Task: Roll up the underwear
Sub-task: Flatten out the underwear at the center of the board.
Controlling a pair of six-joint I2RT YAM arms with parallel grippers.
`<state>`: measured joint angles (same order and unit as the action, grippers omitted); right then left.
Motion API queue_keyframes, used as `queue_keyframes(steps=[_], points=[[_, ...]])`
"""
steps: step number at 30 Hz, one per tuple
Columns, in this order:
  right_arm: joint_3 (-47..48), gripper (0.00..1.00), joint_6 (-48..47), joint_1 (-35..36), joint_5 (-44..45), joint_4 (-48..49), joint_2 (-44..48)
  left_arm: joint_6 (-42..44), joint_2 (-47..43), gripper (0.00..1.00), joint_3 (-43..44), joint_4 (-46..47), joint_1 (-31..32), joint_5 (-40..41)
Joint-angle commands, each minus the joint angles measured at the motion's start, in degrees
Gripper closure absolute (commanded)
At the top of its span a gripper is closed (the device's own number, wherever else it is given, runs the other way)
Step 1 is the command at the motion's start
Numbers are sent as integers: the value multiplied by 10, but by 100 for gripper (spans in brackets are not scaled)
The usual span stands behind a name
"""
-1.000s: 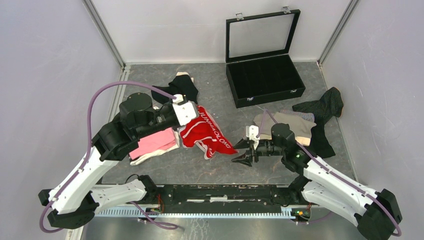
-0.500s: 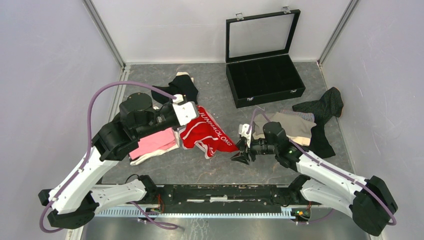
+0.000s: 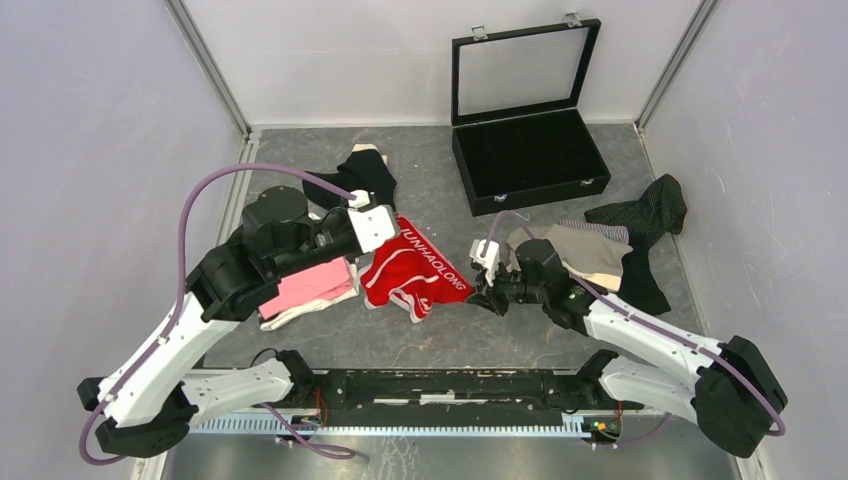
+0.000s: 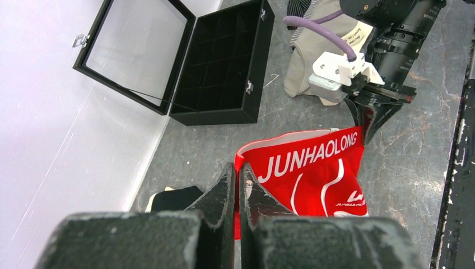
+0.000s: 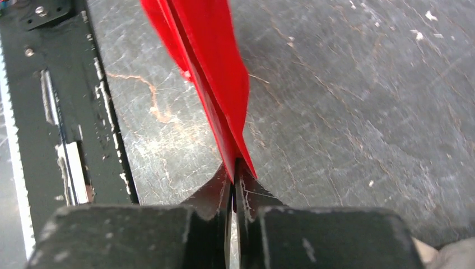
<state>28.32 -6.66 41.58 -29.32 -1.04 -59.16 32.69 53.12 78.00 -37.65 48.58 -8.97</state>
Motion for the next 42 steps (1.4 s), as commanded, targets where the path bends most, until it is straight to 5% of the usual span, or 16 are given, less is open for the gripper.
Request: queue_keyframes(steps=[1,9,17,26,34,42], points=[[43,100,20,1,103,-76,-15,-2,-13,98,5,31,-1,23],[105,100,43,1,149,-203,-28,-43,-30,98,-11,6,-1,83],[138,100,46,2,15,-298,-1,-183,-73,98,-10,-67,-1,222],[136,100,129,58,-87,-265,46,-223,-96,98,79,-145,-1,236],[51,100,178,62,135,-248,36,-280,18,98,-23,-37,-1,360],[57,100,173,58,278,-225,-77,-280,199,98,-140,173,-44,350]])
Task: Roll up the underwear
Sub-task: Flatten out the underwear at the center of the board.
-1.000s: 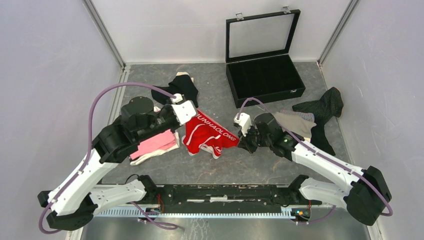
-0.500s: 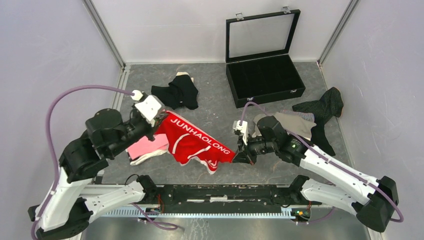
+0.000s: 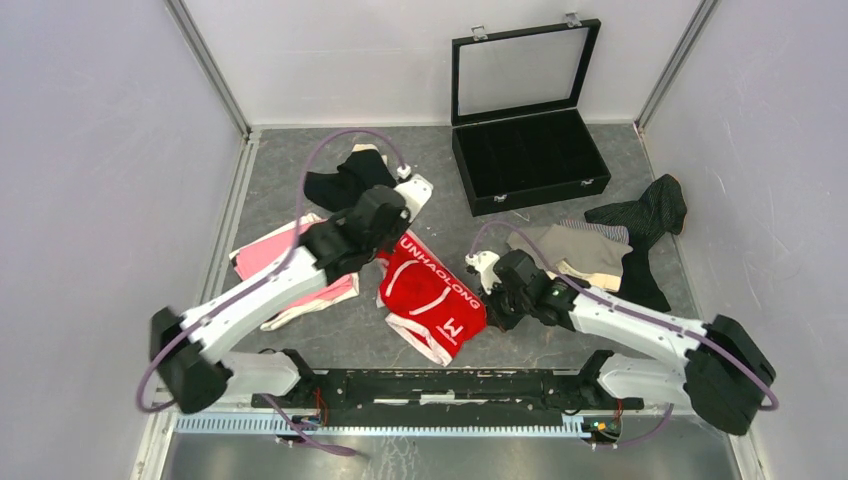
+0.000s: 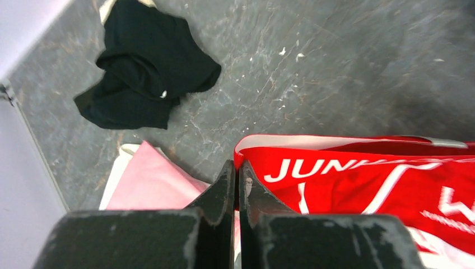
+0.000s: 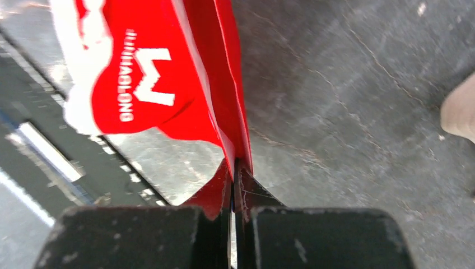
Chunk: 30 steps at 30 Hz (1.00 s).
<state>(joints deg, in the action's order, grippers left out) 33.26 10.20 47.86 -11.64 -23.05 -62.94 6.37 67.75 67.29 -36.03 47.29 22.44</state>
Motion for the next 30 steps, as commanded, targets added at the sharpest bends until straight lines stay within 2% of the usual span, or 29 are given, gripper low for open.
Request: queue_keyframes(steps=[1,7,12,23,26,28,30], points=[[12,100,4,-5,111,-2,-53,-15,75,98,-39,183,-39,34],[33,100,-3,-11,180,3,-98,1,174,98,-60,325,-79,42],[39,100,-4,-23,191,14,-106,43,222,98,-69,413,-92,16],[30,100,-10,-50,201,31,-98,89,355,98,-35,477,-115,-21],[25,99,-11,-55,202,37,-94,87,377,95,-30,495,-121,-24],[24,96,-11,-57,205,39,-89,86,388,92,-24,505,-123,-23],[27,84,-10,-58,216,37,-83,83,396,85,-15,511,-126,-18]])
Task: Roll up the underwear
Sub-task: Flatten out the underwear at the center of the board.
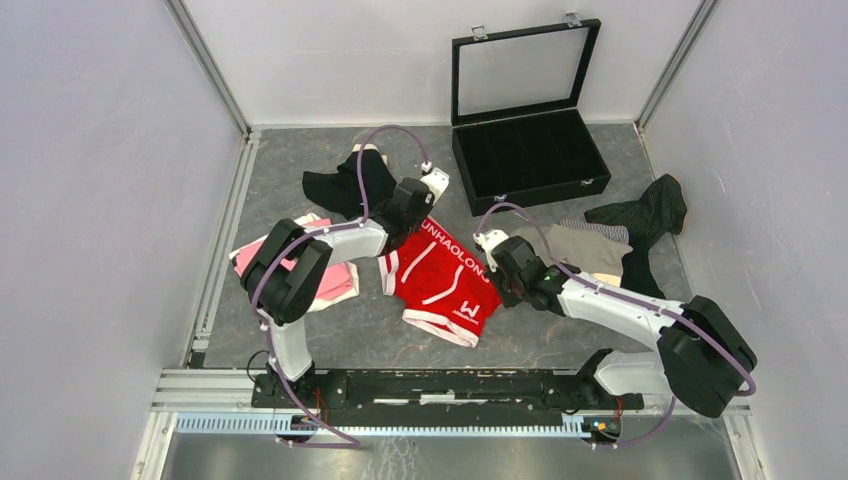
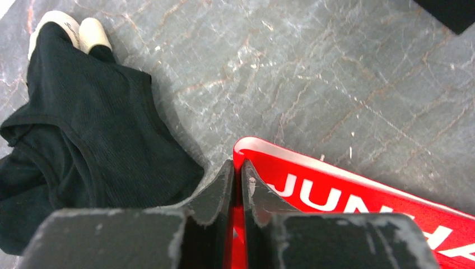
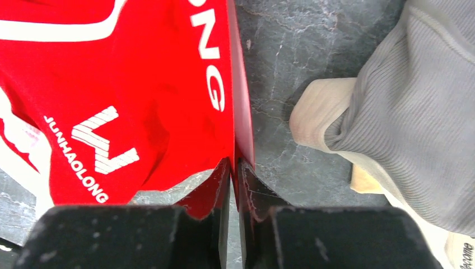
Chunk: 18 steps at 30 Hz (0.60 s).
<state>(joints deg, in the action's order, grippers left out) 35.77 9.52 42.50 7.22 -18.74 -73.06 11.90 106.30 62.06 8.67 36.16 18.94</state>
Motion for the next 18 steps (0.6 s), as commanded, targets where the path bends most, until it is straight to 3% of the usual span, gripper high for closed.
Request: queue_keyframes(steps=[1,2,4,8,13,18], points=[[3,78,-3,-5,32,-8,21,27,13,83,42,65,-16,17],[4,74,-3,-6,37,-10,25,26,16,80,47,65,-17,17],[7,66,-1,-6,42,-14,33,26,20,61,57,68,-20,19],[8,55,5,-5,53,-19,62,18,12,47,64,68,-24,25],[4,52,1,-5,59,-10,122,-40,-35,35,41,70,-30,80],[-15,56,-4,-5,-12,42,169,-193,-127,28,-17,61,-40,115]])
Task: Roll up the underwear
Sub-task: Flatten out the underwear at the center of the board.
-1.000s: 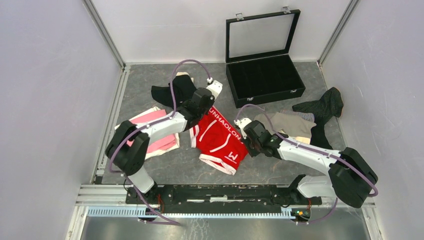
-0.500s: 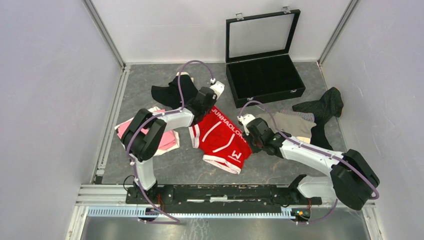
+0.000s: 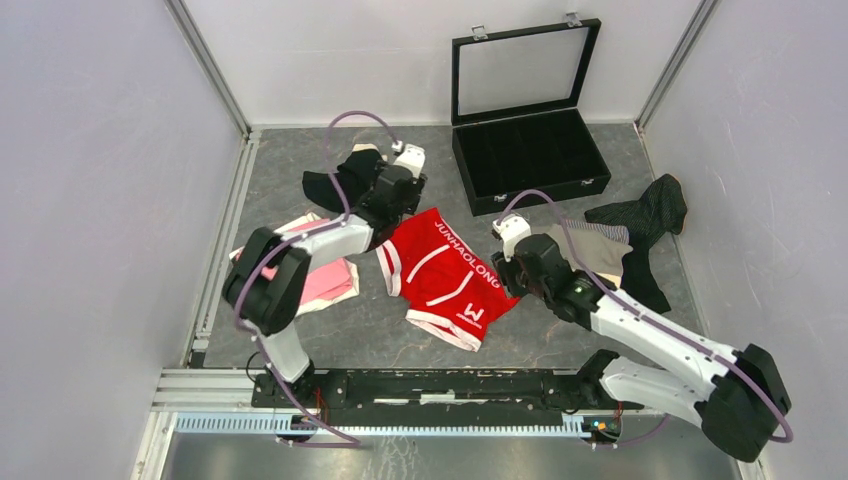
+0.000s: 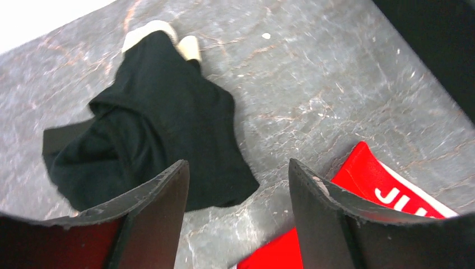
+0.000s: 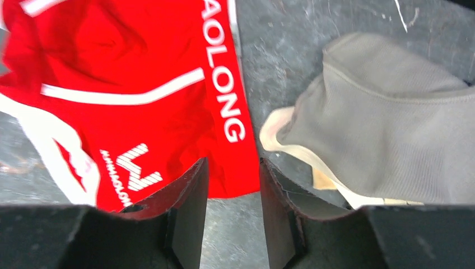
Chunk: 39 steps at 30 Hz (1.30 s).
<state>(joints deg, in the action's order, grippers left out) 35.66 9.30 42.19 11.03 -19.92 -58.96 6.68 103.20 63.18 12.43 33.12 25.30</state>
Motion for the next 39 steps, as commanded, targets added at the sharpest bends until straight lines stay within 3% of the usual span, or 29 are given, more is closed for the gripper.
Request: queue_keyframes(steps=[1,6,10,13,17,20,33,39], points=[[-18,59,-1,-2,-74,68,26,-171,-111,26,-36,12,-11,43],[-32,80,33,-2,-109,102,-1,-264,-153,27,-69,-54,-12,-13],[-50,93,49,-2,-103,128,-19,-297,-180,38,-142,-17,-12,-72],[-55,98,58,-2,-100,134,-37,-300,-172,54,-164,-8,-13,-107],[-72,100,68,-2,-85,148,-39,-308,-160,74,-184,5,-13,-140],[-77,100,69,-3,-88,152,-47,-311,-147,84,-193,10,-15,-131],[-88,100,65,-2,-50,153,-98,-303,-46,92,-177,59,-48,-167],[-94,100,63,-2,-32,138,-111,-306,-35,98,-176,32,-64,-132]])
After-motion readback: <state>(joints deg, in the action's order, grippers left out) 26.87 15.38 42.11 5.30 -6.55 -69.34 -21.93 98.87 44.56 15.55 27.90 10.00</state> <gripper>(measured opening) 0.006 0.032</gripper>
